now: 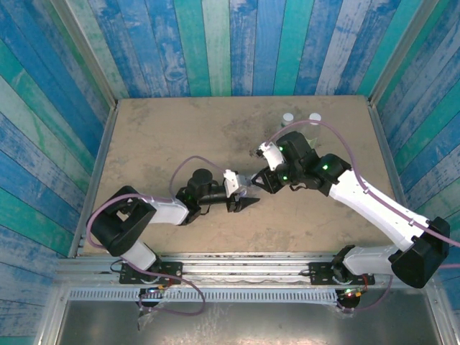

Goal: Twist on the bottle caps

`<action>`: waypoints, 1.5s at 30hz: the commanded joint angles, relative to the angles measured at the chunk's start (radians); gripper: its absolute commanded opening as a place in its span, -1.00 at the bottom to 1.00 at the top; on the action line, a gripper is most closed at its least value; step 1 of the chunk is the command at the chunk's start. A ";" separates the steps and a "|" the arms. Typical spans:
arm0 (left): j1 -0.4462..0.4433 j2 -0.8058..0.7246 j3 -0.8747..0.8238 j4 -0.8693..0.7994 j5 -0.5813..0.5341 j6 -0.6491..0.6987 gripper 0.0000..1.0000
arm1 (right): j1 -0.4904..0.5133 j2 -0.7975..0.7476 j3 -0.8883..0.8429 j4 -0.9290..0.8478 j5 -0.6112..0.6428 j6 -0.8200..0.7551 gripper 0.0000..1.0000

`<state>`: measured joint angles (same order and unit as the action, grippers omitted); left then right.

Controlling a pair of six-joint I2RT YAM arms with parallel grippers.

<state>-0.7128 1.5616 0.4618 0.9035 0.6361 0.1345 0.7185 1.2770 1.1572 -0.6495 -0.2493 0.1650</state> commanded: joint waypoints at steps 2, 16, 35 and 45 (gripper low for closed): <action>0.000 -0.096 -0.062 0.083 -0.056 -0.010 0.98 | -0.010 0.009 0.018 -0.054 0.111 -0.033 -0.54; -0.001 -0.359 -0.316 0.133 -0.270 -0.061 0.88 | -0.104 0.288 0.303 -0.159 0.224 -0.150 -0.54; -0.001 -0.390 -0.304 0.032 -0.293 -0.007 0.88 | -0.113 0.418 0.414 -0.254 0.227 -0.151 -0.19; -0.001 -0.394 -0.296 0.022 -0.302 0.000 0.88 | -0.113 0.351 0.404 -0.228 0.234 -0.160 0.16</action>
<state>-0.7116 1.1584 0.1448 0.9367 0.3485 0.1200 0.6109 1.6741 1.5612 -0.8742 -0.0242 0.0132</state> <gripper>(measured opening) 0.938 0.577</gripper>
